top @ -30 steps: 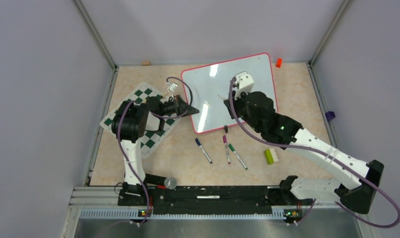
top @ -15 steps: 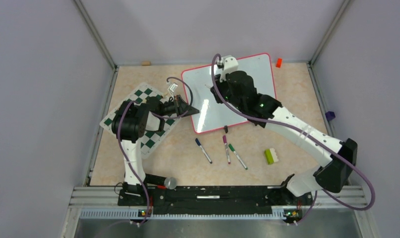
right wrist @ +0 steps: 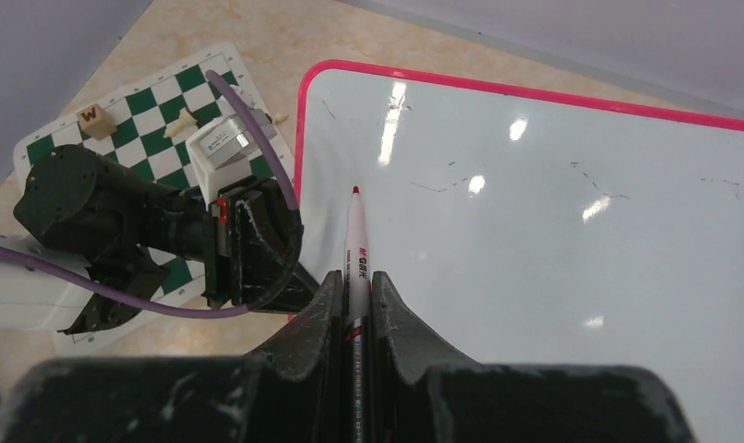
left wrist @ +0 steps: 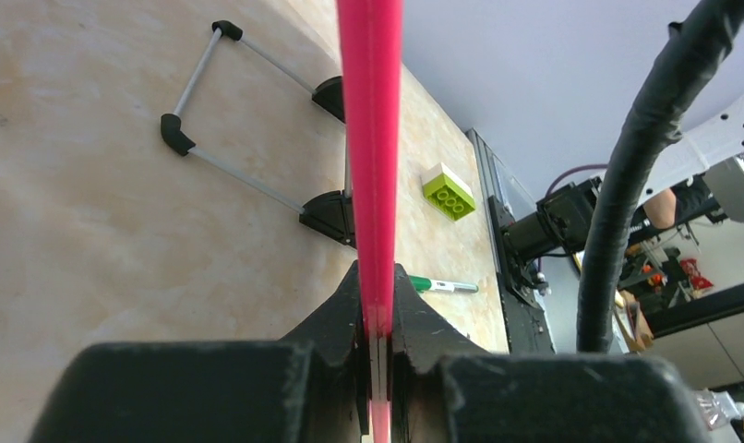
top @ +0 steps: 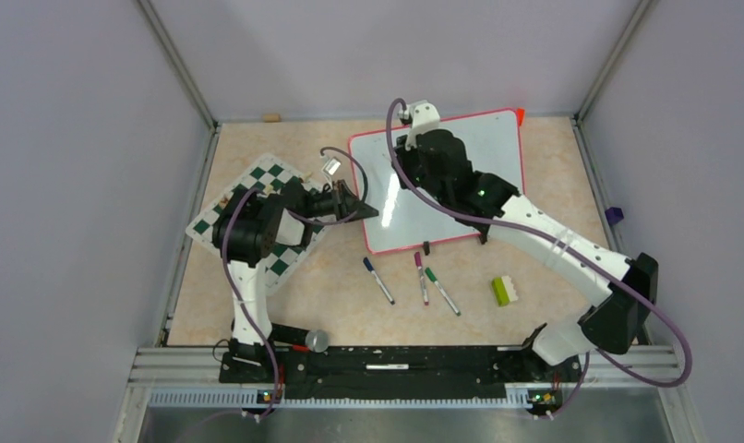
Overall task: Write a sentence on the whiteboard
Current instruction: Adjust the whiteboard at the center of the board.
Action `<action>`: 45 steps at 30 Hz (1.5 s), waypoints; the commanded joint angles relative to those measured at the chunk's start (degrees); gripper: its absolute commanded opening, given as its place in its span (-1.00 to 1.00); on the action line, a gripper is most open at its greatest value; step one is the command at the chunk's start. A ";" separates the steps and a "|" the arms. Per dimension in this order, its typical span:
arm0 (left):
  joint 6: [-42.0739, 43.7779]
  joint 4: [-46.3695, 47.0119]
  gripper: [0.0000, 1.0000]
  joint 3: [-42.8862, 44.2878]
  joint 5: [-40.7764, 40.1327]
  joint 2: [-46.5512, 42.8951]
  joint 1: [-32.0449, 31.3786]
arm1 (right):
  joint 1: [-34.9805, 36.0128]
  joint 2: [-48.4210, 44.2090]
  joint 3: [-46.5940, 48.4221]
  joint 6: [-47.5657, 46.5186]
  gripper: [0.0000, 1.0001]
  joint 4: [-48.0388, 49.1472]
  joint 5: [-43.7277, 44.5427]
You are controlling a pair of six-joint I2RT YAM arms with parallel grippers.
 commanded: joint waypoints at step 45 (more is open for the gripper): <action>8.27 -3.43 -0.31 0.82 3.53 -5.55 -1.07 | -1.63 -17.80 -10.53 1.41 -1.00 1.67 1.39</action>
